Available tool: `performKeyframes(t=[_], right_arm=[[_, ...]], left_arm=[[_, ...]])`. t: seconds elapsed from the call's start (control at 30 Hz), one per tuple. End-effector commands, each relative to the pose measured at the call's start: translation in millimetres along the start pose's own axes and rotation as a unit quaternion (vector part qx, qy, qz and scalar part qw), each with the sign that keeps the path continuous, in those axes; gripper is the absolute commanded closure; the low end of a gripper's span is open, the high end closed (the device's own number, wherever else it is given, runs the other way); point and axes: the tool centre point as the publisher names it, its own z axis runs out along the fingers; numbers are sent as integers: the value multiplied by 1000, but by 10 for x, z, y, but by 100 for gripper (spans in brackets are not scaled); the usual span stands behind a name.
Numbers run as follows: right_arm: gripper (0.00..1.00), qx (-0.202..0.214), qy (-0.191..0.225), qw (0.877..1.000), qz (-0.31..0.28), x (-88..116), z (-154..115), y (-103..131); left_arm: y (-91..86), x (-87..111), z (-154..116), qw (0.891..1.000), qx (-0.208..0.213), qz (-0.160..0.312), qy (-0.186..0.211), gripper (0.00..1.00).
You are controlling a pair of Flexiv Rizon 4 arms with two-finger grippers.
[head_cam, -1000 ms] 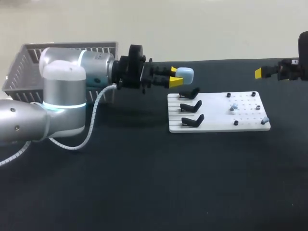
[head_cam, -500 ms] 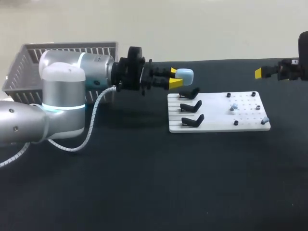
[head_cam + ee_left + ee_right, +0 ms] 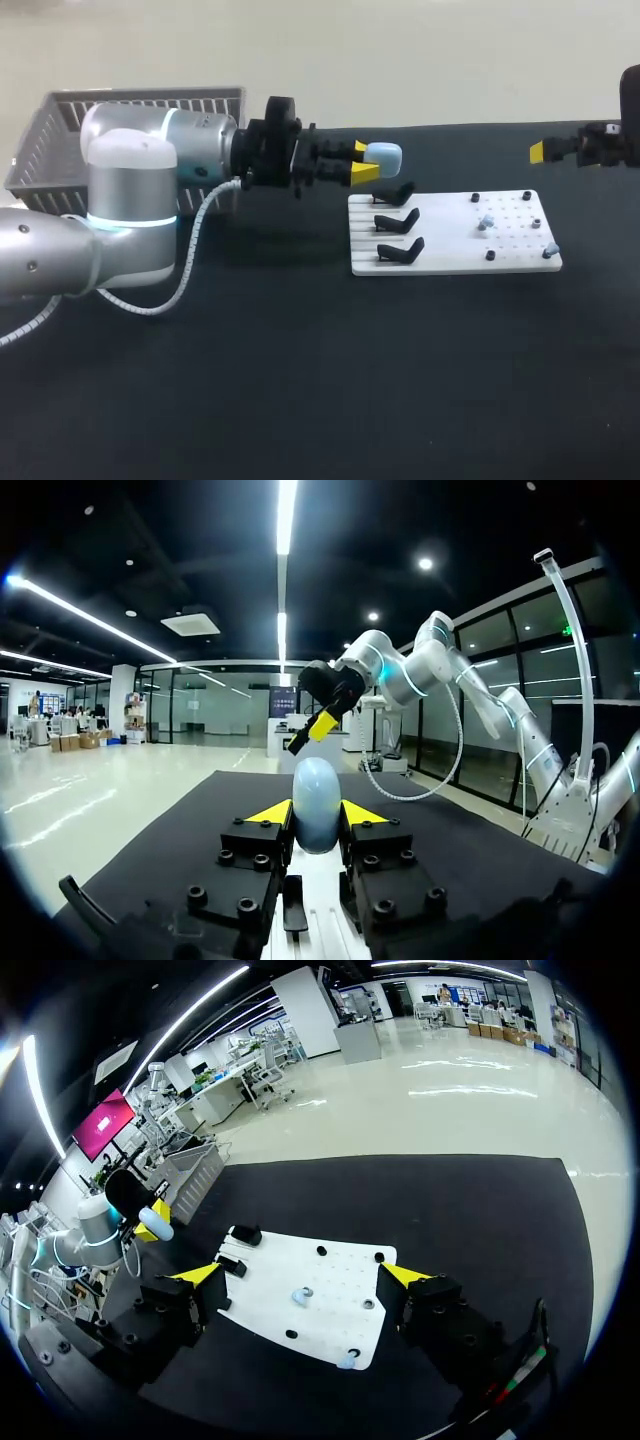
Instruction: Pick up each earbud case from the left stands, insert the matching earbuds, close the lid, and place the case in the box.
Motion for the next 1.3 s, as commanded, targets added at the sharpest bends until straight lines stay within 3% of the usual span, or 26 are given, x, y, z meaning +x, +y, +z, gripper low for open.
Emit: performKeyframes(t=[0.03,0.53,0.97,1.3], right_arm=[[0,0,0,1000,0,2,-4,0],[0,2,0,1000,-21,89,-86,114],[0,6,-9,999,-49,268,-321,605],[0,-2,19,997,-77,320,-252,953]], left_arm=[[-10,7,-2,1000,-2,1,-1,100],[-10,7,-2,1000,-2,1,-1,100],[-10,7,-2,1000,-2,1,-1,100],[-10,7,-2,1000,-2,1,-1,100]])
